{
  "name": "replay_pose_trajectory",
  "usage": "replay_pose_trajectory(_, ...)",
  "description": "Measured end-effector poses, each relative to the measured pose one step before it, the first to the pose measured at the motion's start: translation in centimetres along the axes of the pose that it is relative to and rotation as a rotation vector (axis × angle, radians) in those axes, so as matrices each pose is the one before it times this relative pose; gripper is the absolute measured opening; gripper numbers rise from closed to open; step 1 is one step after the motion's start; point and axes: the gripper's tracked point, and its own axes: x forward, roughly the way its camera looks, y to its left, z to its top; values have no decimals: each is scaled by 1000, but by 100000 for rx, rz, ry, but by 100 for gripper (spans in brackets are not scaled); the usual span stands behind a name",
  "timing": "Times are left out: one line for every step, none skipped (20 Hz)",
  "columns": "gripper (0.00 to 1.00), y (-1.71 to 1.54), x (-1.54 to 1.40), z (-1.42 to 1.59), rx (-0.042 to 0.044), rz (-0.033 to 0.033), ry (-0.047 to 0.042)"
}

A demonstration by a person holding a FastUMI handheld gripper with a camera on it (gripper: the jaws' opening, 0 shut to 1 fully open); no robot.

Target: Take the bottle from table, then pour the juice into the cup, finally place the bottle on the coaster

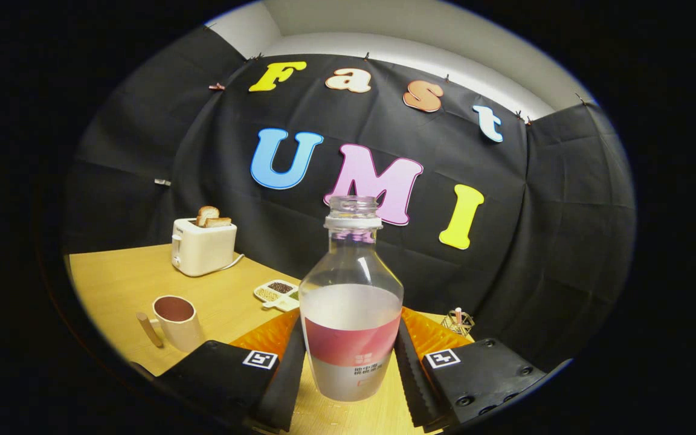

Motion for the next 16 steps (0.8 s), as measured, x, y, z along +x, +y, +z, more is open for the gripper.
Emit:
replay_pose_trajectory(73,315,18,188,-2962,-902,1768)
replay_pose_trajectory(73,207,-33,-55,-4481,-1308,2086)
replay_pose_trajectory(73,193,-26,160,-4713,-1371,1359)
replay_pose_trajectory(73,198,-42,154,-4414,-1779,846)
replay_pose_trajectory(73,386,55,143,-3941,-742,595)
replay_pose_trajectory(73,696,116,161,-3153,-388,78)
replay_pose_trajectory(73,782,165,142,-2812,675,480)
replay_pose_trajectory(73,842,204,100,-2184,1063,247)
replay_pose_trajectory(73,844,142,72,-2034,1213,156)
replay_pose_trajectory(73,909,121,70,-2696,1361,-135)
replay_pose_trajectory(73,796,42,190,-3782,1006,-568)
replay_pose_trajectory(73,747,449,195,-4652,286,-351)
replay_pose_trajectory(72,639,-33,9,-4788,416,-295)
replay_pose_trajectory(73,845,93,104,-4232,598,-9)
replay_pose_trajectory(73,777,283,53,-3637,752,403)
replay_pose_trajectory(72,637,217,-21,-3786,108,615)
